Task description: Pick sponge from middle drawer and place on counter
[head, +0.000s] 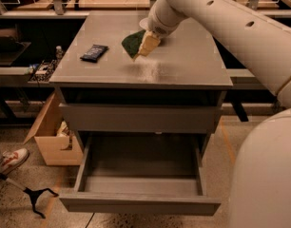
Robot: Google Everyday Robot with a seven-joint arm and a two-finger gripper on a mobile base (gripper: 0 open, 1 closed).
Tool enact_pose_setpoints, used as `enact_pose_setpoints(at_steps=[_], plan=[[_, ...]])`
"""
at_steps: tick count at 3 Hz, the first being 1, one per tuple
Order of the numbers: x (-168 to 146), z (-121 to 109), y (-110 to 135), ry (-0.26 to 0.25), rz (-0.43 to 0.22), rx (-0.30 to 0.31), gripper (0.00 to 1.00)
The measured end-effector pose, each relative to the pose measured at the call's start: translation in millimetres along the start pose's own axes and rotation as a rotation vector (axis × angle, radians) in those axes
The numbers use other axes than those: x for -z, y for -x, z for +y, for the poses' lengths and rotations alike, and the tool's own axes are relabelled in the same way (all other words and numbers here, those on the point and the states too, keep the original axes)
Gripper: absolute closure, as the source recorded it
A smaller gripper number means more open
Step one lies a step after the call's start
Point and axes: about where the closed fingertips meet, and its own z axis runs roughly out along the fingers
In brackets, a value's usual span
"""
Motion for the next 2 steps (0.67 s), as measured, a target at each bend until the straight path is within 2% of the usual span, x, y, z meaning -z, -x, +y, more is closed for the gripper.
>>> enact_pose_setpoints(at_steps=[2], plan=[[-4.1, 3.0, 0.7, 0.007, 0.001, 0.002, 0.36]])
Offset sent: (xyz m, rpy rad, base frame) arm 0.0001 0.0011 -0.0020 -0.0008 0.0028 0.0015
